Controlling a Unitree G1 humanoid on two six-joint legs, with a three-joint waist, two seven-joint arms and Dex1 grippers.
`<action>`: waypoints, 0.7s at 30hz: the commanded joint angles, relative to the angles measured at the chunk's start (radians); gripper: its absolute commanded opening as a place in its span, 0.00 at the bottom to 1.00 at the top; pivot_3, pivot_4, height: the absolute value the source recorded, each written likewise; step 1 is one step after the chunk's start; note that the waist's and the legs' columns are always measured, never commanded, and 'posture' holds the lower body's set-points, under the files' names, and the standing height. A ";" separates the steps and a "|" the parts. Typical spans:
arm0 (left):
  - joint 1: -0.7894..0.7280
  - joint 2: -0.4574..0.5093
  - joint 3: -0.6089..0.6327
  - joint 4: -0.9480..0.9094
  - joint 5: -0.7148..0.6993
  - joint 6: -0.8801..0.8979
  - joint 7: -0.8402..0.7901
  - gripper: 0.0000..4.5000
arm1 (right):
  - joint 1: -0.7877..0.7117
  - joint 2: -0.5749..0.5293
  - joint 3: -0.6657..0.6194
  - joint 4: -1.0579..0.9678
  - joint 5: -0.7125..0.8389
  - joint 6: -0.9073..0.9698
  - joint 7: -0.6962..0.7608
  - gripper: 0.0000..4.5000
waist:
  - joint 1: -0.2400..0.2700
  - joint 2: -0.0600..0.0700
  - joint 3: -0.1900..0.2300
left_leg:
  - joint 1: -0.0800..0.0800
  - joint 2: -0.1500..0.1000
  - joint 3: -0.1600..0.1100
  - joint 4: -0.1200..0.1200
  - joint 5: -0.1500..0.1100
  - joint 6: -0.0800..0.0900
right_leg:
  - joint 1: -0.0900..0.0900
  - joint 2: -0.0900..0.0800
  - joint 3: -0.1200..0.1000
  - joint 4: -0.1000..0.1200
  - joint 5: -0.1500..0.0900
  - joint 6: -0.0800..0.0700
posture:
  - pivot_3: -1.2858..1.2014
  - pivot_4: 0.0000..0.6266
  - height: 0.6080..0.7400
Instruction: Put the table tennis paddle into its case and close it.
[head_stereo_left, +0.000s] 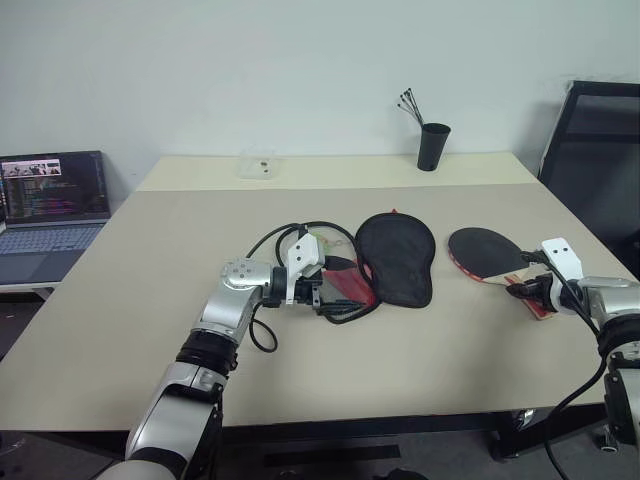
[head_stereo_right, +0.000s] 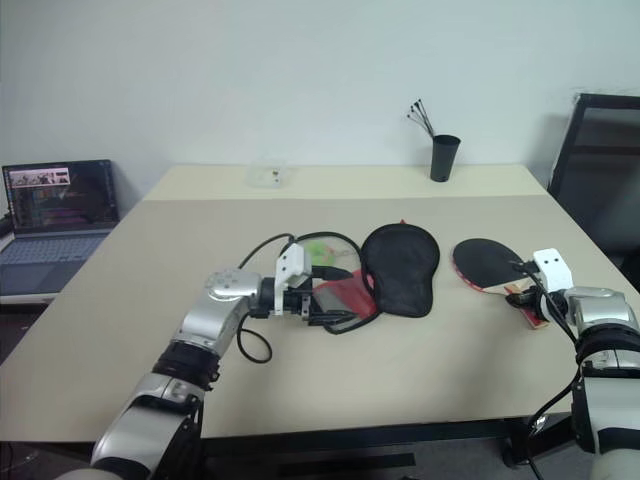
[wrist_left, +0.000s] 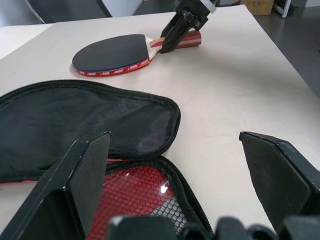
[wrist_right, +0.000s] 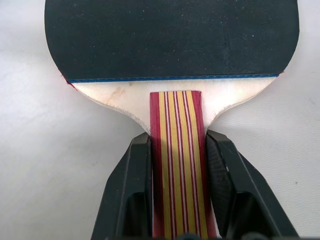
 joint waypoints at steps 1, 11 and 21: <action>0.015 0.025 0.032 -0.078 -0.028 0.020 0.013 1.00 | -0.005 -0.014 -0.051 -0.126 0.034 0.055 -0.043 0.24 | 0.000 0.000 0.000 | 0.000 0.000 0.000 0.000 0.000 0.000 | -0.001 0.000 0.000 0.000 0.000 0.000 | 0.52 0.24 1.00; 0.098 0.052 0.048 -0.207 -0.055 0.082 0.053 1.00 | 0.138 0.231 -0.165 -0.960 0.225 0.614 -0.250 0.24 | -0.002 0.002 0.001 | -0.002 0.003 0.003 -0.003 0.000 0.000 | -0.006 0.001 0.003 0.001 0.000 0.000 | 0.52 0.24 1.00; 0.103 0.051 0.045 -0.196 -0.054 0.072 0.073 1.00 | 0.173 0.540 -0.152 -1.003 0.201 0.605 -0.512 0.24 | 0.014 0.002 0.001 | -0.006 0.000 0.001 -0.002 0.000 0.000 | -0.006 -0.003 0.001 -0.001 0.000 0.000 | 0.52 0.24 1.00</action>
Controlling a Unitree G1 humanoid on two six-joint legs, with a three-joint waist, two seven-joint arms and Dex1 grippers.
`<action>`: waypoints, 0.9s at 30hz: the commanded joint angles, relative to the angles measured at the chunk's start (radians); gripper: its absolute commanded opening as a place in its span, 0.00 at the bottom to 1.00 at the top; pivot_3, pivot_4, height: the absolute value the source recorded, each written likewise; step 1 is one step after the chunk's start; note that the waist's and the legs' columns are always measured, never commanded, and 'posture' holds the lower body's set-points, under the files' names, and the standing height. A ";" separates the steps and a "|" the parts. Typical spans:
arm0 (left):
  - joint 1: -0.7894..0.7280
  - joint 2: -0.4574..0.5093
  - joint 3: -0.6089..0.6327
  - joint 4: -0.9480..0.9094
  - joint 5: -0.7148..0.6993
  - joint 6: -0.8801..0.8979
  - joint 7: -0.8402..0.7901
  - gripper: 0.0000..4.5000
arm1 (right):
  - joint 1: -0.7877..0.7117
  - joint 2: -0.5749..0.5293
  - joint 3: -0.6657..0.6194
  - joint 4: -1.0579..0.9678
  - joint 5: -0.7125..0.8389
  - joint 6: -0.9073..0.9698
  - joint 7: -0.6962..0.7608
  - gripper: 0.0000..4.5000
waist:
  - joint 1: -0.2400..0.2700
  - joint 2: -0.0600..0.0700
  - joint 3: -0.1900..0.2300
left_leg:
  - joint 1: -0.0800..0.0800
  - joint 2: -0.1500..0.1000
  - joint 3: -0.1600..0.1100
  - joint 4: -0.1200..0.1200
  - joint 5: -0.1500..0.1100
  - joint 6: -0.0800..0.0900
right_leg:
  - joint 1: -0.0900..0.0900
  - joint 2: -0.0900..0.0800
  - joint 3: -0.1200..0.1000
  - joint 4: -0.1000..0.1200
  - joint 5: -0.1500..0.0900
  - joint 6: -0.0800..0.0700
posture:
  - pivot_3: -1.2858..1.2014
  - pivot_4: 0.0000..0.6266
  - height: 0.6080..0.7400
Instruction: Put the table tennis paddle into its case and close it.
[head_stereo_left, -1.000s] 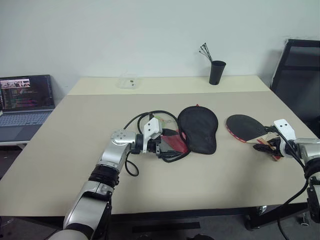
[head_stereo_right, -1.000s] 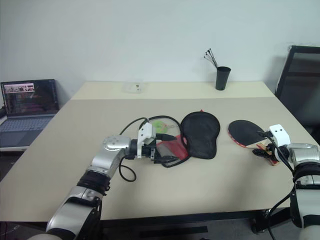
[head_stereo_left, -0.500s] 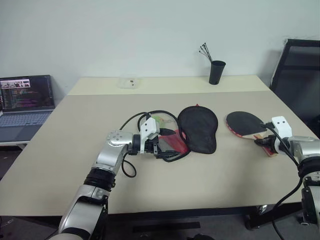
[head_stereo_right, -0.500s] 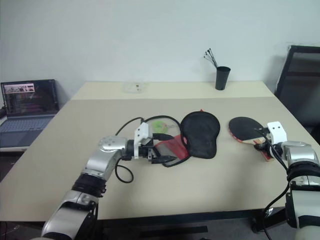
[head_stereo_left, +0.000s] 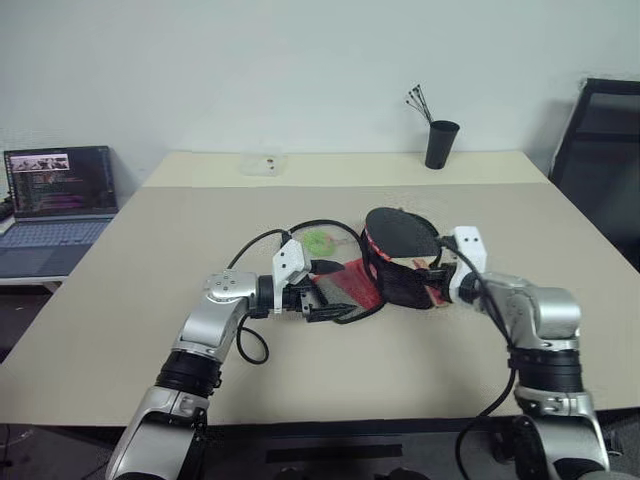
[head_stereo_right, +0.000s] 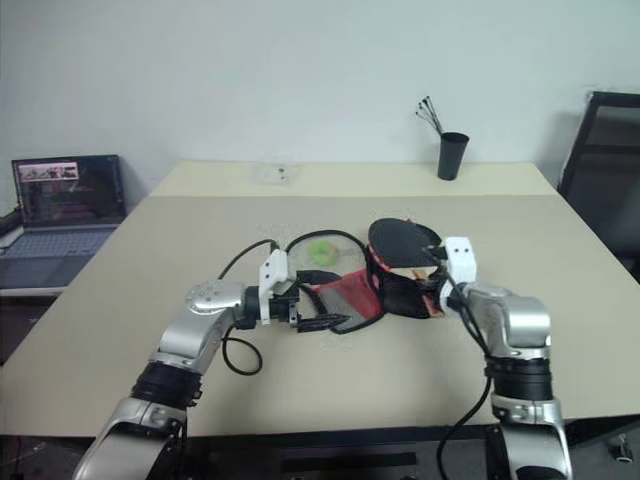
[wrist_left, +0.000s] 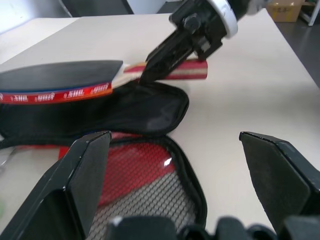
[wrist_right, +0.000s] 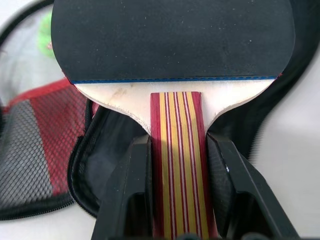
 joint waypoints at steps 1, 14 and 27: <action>-0.011 0.005 0.015 -0.025 -0.013 -0.012 0.009 1.00 | -0.027 0.005 -0.011 0.031 -0.022 -0.100 -0.050 0.24 | 0.000 0.000 0.000 | 0.000 0.000 0.000 0.000 0.000 0.000 | 0.000 -0.001 0.000 0.000 0.000 0.000 | 0.52 0.24 1.00; 0.010 0.012 0.018 0.009 -0.006 -0.051 0.017 1.00 | -0.149 0.053 0.027 0.297 -0.048 -0.301 -0.123 0.24 | -0.014 0.000 0.000 | 0.001 0.002 0.000 -0.001 0.000 0.000 | -0.001 0.005 0.000 0.001 0.000 0.000 | 0.52 0.24 1.00; 0.021 0.012 0.016 -0.008 -0.007 -0.049 0.033 1.00 | -0.181 0.054 0.048 0.450 -0.084 -0.404 -0.159 0.24 | -0.013 0.000 0.000 | -0.003 0.002 0.002 -0.001 0.000 0.000 | -0.006 0.005 0.002 0.001 0.000 0.000 | 0.52 0.24 1.00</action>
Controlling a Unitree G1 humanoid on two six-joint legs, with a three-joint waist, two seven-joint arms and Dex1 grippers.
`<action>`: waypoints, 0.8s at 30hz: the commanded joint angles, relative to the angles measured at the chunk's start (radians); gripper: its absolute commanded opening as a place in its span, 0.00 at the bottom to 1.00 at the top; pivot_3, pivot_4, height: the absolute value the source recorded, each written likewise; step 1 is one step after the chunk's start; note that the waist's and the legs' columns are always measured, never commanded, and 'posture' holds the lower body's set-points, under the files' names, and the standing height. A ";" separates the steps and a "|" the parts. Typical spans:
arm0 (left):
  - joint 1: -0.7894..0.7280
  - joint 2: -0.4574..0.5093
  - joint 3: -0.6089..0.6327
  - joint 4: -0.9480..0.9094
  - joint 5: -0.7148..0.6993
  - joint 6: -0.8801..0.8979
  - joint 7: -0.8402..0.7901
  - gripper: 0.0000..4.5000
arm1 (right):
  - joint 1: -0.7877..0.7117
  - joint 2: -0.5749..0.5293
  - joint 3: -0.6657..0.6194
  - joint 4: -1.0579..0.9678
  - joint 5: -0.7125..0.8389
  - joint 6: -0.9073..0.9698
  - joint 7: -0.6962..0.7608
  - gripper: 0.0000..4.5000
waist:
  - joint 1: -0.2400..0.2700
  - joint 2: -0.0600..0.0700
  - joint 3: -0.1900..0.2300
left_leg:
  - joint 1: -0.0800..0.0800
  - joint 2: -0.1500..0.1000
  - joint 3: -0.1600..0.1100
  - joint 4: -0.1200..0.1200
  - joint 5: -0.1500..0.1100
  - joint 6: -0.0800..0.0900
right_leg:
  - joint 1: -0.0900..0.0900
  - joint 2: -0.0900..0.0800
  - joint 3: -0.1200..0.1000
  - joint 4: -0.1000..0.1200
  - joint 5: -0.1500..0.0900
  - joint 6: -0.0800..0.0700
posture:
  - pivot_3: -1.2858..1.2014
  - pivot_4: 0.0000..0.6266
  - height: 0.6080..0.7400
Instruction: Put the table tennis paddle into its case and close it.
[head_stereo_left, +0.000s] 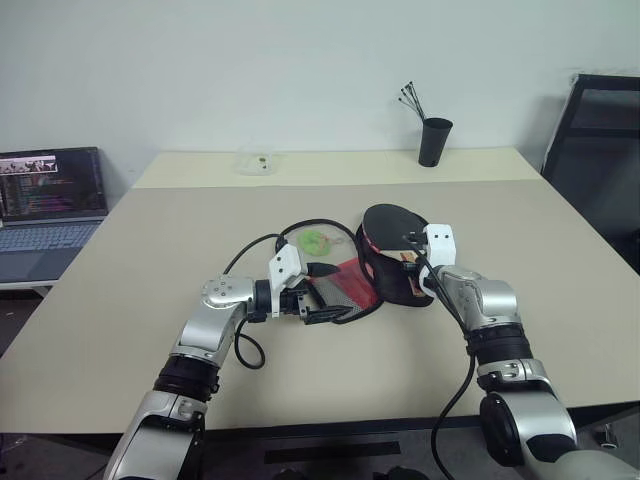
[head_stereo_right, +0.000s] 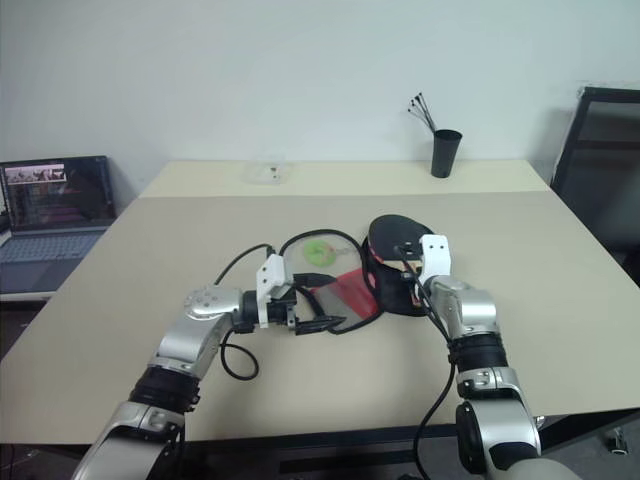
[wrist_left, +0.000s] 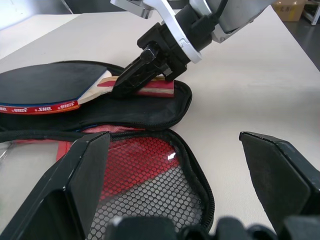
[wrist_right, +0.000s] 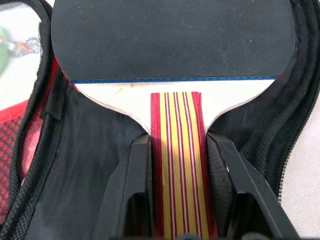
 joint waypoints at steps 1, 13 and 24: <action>0.000 0.010 0.015 -0.042 -0.009 0.001 0.012 1.00 | -0.023 -0.010 -0.010 -0.008 -0.007 -0.033 -0.019 0.24 | 0.000 0.000 0.000 | 0.000 0.000 0.000 0.000 0.000 0.000 | 0.000 0.000 0.000 0.000 0.000 0.000 | 0.52 0.24 1.00; -0.011 0.008 0.012 -0.049 -0.013 0.013 0.016 1.00 | -0.002 -0.021 0.005 -0.083 0.003 0.045 -0.017 0.24 | 0.000 0.000 0.000 | 0.000 0.000 0.000 0.000 0.000 0.000 | 0.000 0.000 0.000 0.000 0.000 0.000 | 0.52 0.24 1.00; -0.014 0.011 0.014 -0.072 -0.013 0.035 0.025 1.00 | 0.022 0.024 -0.016 -0.187 0.023 0.129 -0.057 0.75 | 0.000 0.000 0.000 | 0.000 0.000 0.000 0.000 0.000 0.000 | 0.000 0.000 0.000 0.000 0.000 0.000 | 0.52 0.24 1.00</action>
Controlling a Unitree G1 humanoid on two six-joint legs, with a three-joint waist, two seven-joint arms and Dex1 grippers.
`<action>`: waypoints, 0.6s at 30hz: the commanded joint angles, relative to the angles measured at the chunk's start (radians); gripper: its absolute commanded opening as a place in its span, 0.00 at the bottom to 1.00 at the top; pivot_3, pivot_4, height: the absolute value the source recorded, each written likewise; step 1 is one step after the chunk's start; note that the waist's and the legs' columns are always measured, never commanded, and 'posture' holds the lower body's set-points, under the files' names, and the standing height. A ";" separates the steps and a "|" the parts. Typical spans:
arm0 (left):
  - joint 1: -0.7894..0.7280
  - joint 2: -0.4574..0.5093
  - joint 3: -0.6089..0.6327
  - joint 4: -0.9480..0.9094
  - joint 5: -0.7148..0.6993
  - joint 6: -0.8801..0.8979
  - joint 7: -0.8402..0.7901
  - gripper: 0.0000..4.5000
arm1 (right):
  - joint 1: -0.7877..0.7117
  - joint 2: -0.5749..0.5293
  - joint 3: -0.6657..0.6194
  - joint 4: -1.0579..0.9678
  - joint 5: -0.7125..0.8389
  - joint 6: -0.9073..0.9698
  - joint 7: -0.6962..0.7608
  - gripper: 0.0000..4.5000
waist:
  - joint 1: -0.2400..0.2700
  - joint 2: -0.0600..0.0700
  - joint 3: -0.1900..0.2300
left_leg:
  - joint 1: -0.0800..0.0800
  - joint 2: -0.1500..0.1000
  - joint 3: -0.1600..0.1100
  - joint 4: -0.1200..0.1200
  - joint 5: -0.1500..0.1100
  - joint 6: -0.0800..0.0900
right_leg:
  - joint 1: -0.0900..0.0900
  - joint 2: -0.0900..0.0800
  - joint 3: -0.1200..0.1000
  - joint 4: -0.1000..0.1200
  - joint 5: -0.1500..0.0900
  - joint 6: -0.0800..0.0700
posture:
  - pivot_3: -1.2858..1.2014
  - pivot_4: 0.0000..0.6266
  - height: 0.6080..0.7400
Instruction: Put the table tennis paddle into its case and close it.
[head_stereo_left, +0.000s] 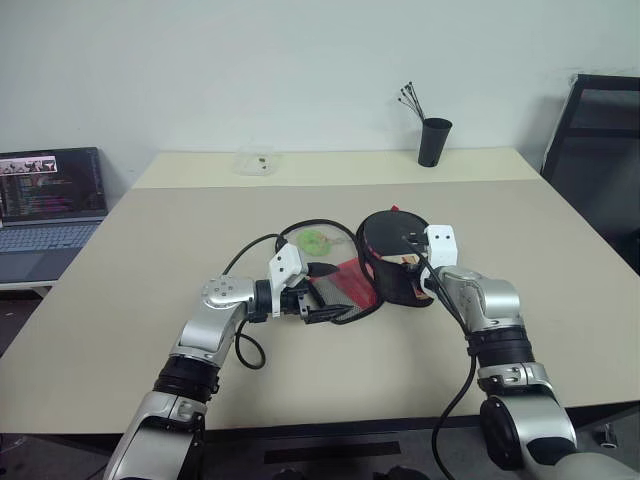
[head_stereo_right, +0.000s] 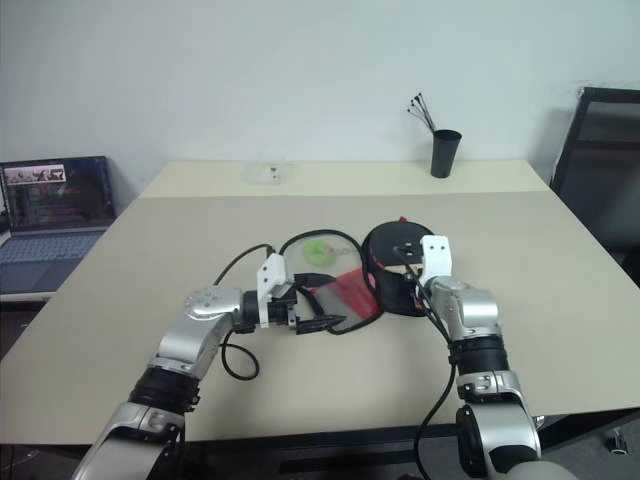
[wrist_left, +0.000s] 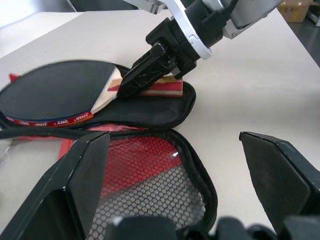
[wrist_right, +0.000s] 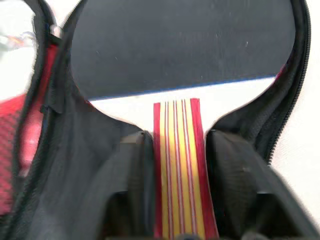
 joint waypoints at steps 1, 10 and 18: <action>-0.015 0.012 0.016 -0.050 -0.013 0.006 0.008 1.00 | -0.007 0.014 -0.014 -0.060 0.019 0.018 -0.009 0.83 | 0.000 0.000 0.000 | 0.000 0.000 0.000 0.000 0.000 0.000 | 0.000 0.000 0.000 0.000 0.000 0.000 | 0.52 0.24 1.00; 0.048 0.064 0.086 -0.058 -0.041 0.040 0.048 1.00 | 0.087 -0.018 0.008 -0.317 0.101 0.164 0.091 0.90 | -0.001 0.000 0.000 | 0.000 0.000 0.000 0.000 0.000 0.000 | 0.000 0.000 0.000 0.000 0.000 0.000 | 0.52 0.24 1.00; 0.111 0.112 0.127 -0.078 -0.042 0.058 0.091 1.00 | 0.162 -0.054 -0.087 -0.491 0.211 0.338 0.126 0.90 | 0.002 -0.001 0.000 | 0.000 0.000 -0.001 0.000 0.000 0.000 | 0.000 0.000 -0.001 0.000 0.000 0.000 | 0.52 0.24 1.00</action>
